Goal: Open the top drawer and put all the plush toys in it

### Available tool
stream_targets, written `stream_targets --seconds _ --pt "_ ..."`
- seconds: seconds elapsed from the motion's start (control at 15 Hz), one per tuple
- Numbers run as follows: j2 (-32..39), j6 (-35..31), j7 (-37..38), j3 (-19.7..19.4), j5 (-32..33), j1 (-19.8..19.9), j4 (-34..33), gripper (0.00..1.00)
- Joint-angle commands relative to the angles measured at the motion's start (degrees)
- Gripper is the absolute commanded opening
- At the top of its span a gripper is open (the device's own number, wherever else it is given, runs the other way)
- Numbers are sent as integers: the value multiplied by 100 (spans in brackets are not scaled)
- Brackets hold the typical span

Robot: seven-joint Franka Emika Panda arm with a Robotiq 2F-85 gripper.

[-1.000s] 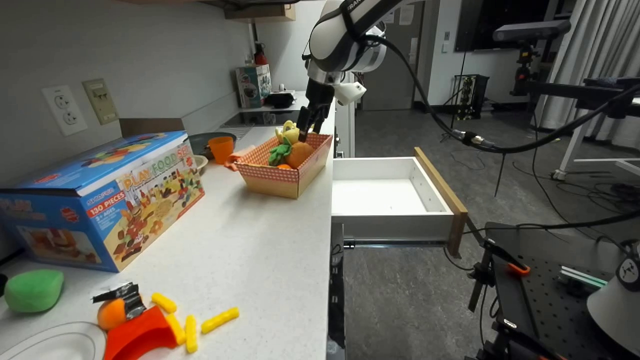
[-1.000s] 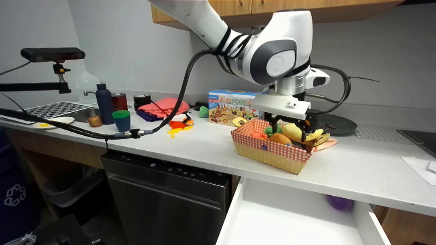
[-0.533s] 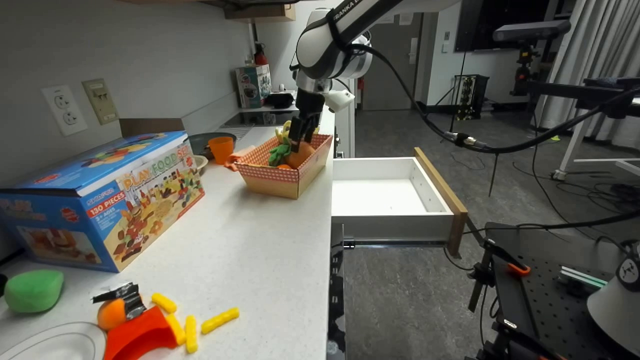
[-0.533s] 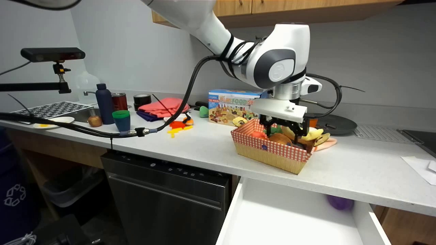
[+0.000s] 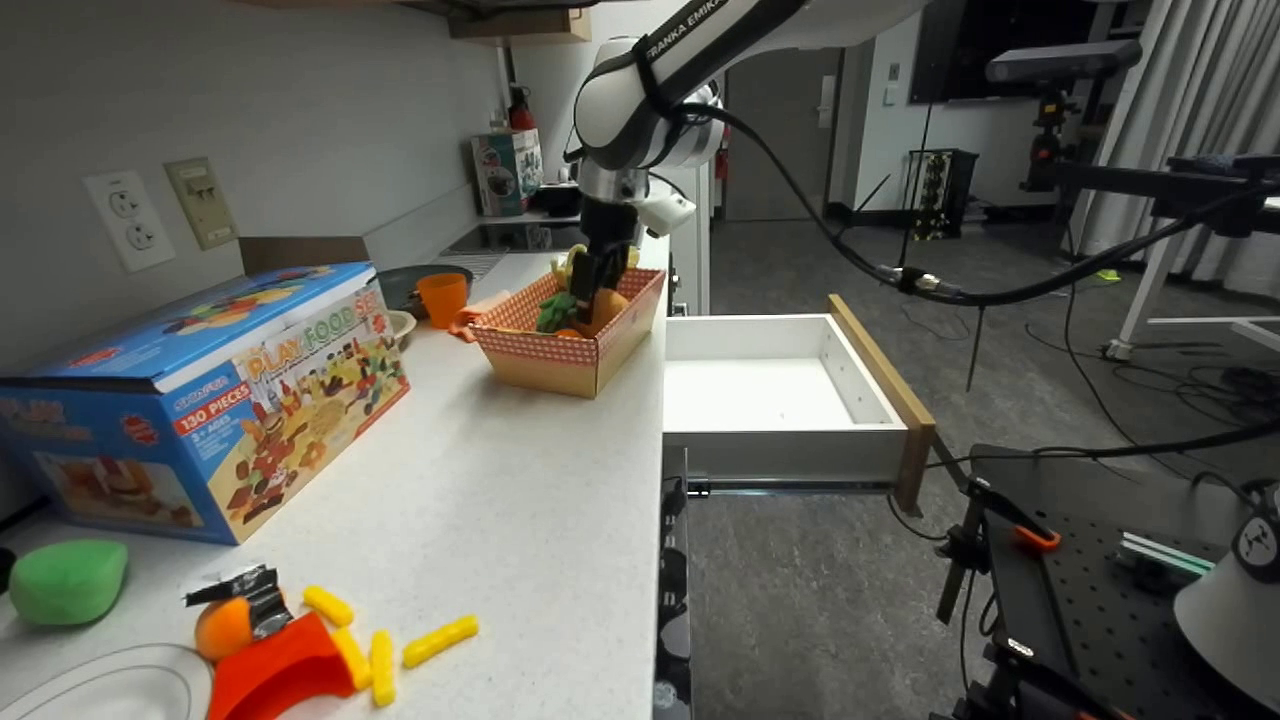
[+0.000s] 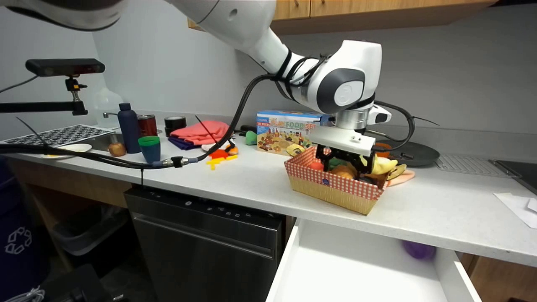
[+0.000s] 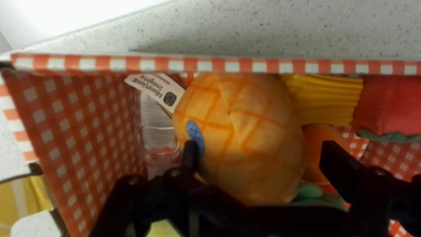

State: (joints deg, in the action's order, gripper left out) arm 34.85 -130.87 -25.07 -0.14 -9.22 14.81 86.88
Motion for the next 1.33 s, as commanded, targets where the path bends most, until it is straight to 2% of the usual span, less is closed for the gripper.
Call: stream_targets --seconds 0.0,0.33,0.6,0.67,0.87,1.27 --pt "263 288 -114 51 37 132 -428 66" --pt "107 163 -75 10 -17 277 -367 27" --pt "-347 -59 -149 23 -193 492 -46 3" --pt "-508 -180 -189 34 -269 566 78 6" --pt "-965 -597 -320 33 -475 745 455 4" --pt "-1921 -1322 -661 -134 -738 928 1659 5"
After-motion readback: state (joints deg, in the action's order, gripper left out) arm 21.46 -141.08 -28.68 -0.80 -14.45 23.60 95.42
